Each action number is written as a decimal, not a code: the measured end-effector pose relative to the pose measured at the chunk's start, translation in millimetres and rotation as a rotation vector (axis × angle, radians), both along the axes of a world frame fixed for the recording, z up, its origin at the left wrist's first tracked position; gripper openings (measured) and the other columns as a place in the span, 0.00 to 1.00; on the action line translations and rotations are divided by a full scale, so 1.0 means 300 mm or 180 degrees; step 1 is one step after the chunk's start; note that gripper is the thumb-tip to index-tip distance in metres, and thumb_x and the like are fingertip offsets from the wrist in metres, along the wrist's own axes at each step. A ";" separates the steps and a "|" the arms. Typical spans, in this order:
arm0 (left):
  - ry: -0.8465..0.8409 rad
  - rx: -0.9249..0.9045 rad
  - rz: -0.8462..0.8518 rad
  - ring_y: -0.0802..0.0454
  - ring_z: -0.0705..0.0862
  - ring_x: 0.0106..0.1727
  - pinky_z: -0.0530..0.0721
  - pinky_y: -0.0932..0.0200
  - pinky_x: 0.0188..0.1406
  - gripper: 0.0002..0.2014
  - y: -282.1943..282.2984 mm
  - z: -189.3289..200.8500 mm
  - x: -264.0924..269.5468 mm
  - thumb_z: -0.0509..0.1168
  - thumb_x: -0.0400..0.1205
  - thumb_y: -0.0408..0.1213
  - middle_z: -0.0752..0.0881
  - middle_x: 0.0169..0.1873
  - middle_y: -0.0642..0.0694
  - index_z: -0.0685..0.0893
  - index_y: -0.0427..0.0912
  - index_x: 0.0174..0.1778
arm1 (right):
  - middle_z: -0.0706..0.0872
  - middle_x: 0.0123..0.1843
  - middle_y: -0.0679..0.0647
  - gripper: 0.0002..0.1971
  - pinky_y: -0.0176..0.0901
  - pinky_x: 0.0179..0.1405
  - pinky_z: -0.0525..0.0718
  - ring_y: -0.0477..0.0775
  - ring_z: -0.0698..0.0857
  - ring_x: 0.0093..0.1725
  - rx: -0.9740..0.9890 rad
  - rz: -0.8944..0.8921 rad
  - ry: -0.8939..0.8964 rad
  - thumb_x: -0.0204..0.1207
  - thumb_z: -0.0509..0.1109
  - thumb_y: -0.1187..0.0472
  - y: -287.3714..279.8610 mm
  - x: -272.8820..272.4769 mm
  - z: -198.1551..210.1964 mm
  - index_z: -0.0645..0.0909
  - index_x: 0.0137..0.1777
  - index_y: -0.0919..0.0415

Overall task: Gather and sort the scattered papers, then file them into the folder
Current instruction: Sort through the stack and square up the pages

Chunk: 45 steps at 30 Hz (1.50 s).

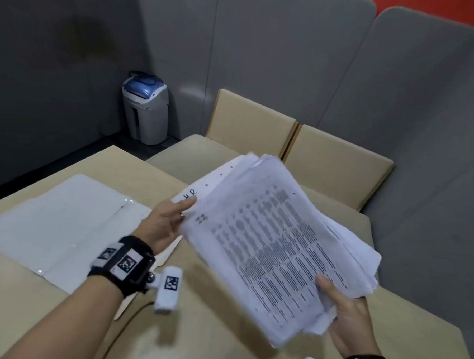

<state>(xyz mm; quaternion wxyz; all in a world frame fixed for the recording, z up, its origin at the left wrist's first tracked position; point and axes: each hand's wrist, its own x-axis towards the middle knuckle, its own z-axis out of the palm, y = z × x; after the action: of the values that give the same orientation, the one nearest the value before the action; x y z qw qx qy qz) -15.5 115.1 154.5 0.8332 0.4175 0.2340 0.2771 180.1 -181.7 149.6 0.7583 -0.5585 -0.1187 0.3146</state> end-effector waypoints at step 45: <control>0.1102 0.1412 -0.0278 0.58 0.92 0.45 0.88 0.67 0.40 0.18 -0.162 -0.242 0.140 0.77 0.72 0.20 0.95 0.44 0.51 0.89 0.40 0.55 | 0.96 0.41 0.55 0.21 0.38 0.37 0.92 0.47 0.93 0.36 -0.0594 0.0164 -0.0771 0.45 0.85 0.77 -0.057 0.103 -0.159 0.93 0.39 0.61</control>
<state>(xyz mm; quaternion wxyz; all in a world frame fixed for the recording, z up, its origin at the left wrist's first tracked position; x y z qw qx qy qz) 26.5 66.6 81.8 0.6802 0.6404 0.2882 0.2099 211.1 -198.8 102.0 0.6749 -0.6572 -0.1939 0.2740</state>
